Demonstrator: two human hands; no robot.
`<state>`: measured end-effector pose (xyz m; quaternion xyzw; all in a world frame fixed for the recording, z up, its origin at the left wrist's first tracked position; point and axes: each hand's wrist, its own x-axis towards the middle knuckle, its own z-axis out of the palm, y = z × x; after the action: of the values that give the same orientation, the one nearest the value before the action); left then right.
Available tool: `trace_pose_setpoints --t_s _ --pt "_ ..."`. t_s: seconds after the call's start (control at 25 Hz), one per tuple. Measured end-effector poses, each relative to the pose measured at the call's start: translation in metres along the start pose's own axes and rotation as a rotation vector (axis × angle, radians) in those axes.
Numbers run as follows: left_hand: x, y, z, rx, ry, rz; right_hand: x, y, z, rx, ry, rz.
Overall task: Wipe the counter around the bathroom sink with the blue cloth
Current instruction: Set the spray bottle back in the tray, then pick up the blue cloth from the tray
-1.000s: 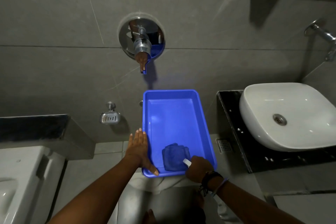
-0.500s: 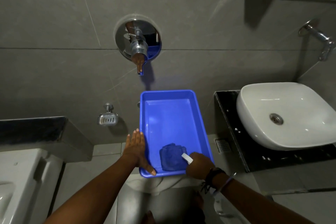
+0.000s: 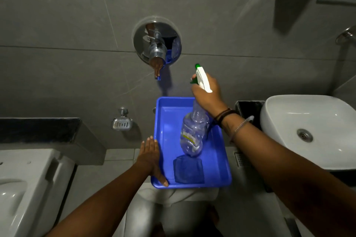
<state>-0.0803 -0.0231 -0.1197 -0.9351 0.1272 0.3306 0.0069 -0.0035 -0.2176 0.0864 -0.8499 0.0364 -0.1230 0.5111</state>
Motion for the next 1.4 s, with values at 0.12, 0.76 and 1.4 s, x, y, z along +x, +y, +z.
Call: trace_pose_setpoints --t_s 0.12,0.76,1.4 --pt "0.002 -0.003 -0.001 0.008 0.0 -0.011 0.027 0.025 0.033 0.069 -0.007 -0.001" --pt "-0.001 0.044 -0.006 -0.196 0.429 0.042 -0.002 0.116 0.027 -0.099 -0.18 0.194" --pt "0.008 0.069 0.01 -1.58 -0.181 -0.379 -0.113 0.195 0.017 -0.264 -0.565 0.895"
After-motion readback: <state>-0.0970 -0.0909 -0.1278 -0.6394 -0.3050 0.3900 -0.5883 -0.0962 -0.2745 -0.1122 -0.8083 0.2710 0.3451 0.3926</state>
